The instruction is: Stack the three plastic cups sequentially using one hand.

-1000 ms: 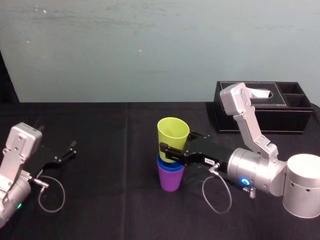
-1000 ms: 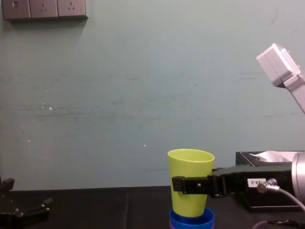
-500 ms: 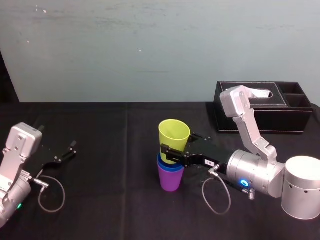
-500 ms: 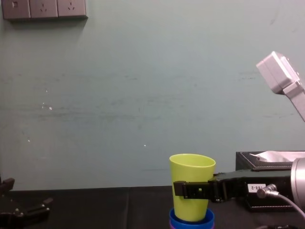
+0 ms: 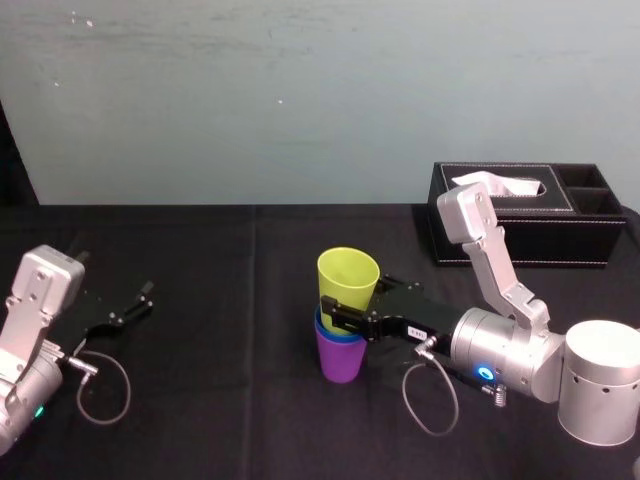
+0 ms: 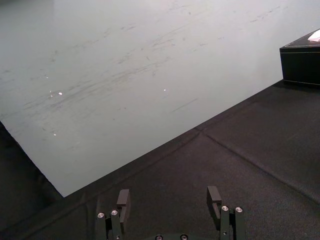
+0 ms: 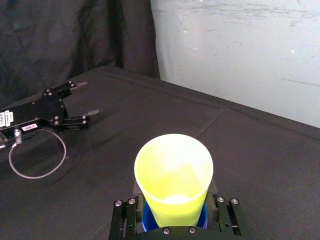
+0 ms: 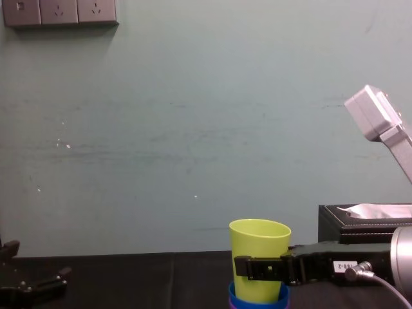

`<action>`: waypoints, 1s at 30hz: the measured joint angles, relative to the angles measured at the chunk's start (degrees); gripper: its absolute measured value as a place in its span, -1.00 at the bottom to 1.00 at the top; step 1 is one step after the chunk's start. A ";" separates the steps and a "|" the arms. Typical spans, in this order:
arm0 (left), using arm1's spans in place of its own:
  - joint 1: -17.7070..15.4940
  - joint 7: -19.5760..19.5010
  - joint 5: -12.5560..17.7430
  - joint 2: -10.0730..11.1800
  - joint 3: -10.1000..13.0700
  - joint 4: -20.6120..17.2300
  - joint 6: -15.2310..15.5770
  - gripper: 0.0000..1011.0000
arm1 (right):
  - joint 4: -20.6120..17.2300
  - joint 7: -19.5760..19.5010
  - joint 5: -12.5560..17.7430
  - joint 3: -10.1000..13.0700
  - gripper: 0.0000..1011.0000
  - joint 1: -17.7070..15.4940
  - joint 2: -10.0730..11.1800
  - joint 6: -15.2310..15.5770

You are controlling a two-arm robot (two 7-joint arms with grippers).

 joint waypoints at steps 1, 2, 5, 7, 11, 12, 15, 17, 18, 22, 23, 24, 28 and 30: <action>0.00 0.00 0.00 0.00 0.00 0.00 0.00 0.98 | 0.00 0.00 0.00 0.00 0.42 0.00 0.00 0.00; 0.00 0.00 0.00 0.00 0.00 0.00 0.00 0.98 | -0.02 0.00 -0.01 0.01 0.42 0.00 0.01 0.01; 0.00 0.00 0.00 0.00 0.00 0.00 0.00 0.98 | -0.07 0.00 -0.02 0.02 0.42 -0.01 0.02 0.04; 0.00 0.00 0.00 0.00 0.00 0.00 0.00 0.98 | -0.10 0.00 -0.02 0.03 0.42 -0.01 0.02 0.06; 0.00 0.00 0.00 0.00 0.00 0.00 0.00 0.98 | -0.16 0.01 -0.03 0.05 0.47 -0.01 0.03 0.09; 0.00 0.00 0.00 0.00 0.00 0.00 0.00 0.98 | -0.18 0.01 -0.04 0.05 0.53 -0.01 0.04 0.09; 0.00 0.00 0.00 0.00 0.00 0.00 0.00 0.98 | -0.22 0.02 -0.05 0.06 0.72 -0.01 0.05 0.11; 0.00 0.00 0.00 0.00 0.00 0.00 0.00 0.98 | -0.23 0.02 -0.05 0.07 0.79 -0.01 0.06 0.12; 0.00 0.00 0.00 0.00 0.00 0.00 0.00 0.98 | -0.23 0.02 -0.06 0.07 0.82 -0.01 0.06 0.13; 0.00 0.00 0.00 0.00 0.00 0.00 0.00 0.98 | -0.26 0.02 -0.08 0.09 0.98 -0.01 0.08 0.16; 0.00 0.00 0.00 0.00 0.00 0.00 0.00 0.98 | -0.26 0.02 -0.09 0.10 0.98 -0.01 0.08 0.17; 0.00 0.00 0.00 0.00 0.00 0.00 0.00 0.98 | -0.27 0.02 -0.09 0.10 0.98 -0.01 0.08 0.17; 0.00 0.00 0.00 0.00 0.00 0.00 0.00 0.98 | -0.47 0.09 0.08 0.33 0.98 -0.15 0.12 0.05; 0.00 0.00 0.00 0.00 0.00 0.00 0.00 0.98 | -0.80 0.07 0.40 0.72 0.98 -0.43 0.20 -0.31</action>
